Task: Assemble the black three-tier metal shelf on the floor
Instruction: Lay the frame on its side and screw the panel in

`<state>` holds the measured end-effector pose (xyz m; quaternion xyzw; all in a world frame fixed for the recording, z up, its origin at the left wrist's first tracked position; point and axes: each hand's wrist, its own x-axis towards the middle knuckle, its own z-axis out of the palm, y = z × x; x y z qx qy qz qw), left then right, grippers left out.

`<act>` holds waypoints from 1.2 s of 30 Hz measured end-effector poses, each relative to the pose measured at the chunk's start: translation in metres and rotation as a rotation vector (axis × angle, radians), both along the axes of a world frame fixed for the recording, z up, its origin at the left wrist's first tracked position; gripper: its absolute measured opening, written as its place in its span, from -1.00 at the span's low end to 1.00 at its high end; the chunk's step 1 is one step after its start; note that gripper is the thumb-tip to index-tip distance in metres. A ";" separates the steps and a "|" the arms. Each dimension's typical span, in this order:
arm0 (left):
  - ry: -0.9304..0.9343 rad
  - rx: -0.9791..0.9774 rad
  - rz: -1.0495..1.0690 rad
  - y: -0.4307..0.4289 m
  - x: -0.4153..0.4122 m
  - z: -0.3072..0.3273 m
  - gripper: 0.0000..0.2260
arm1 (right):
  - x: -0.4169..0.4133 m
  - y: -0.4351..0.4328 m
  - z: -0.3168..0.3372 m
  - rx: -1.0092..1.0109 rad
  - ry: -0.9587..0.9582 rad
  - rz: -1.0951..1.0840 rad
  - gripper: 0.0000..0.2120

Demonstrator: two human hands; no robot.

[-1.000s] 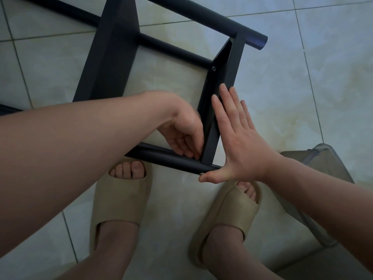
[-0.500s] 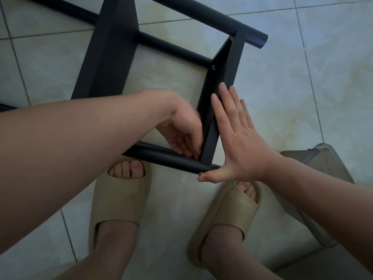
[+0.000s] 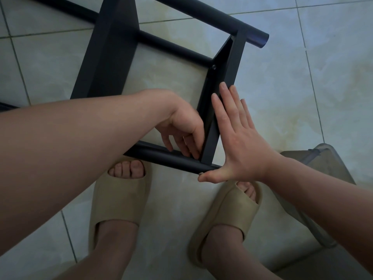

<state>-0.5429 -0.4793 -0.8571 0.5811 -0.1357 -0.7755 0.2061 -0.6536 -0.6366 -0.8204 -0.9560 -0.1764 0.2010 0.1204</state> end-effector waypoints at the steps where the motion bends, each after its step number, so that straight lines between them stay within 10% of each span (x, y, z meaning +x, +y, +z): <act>1: -0.013 0.002 -0.004 0.000 -0.001 -0.001 -0.89 | 0.000 0.000 0.000 0.001 -0.001 0.000 0.40; 36: -0.083 -0.028 0.007 -0.003 0.000 0.002 -0.88 | 0.000 0.000 -0.002 0.013 -0.012 -0.001 0.40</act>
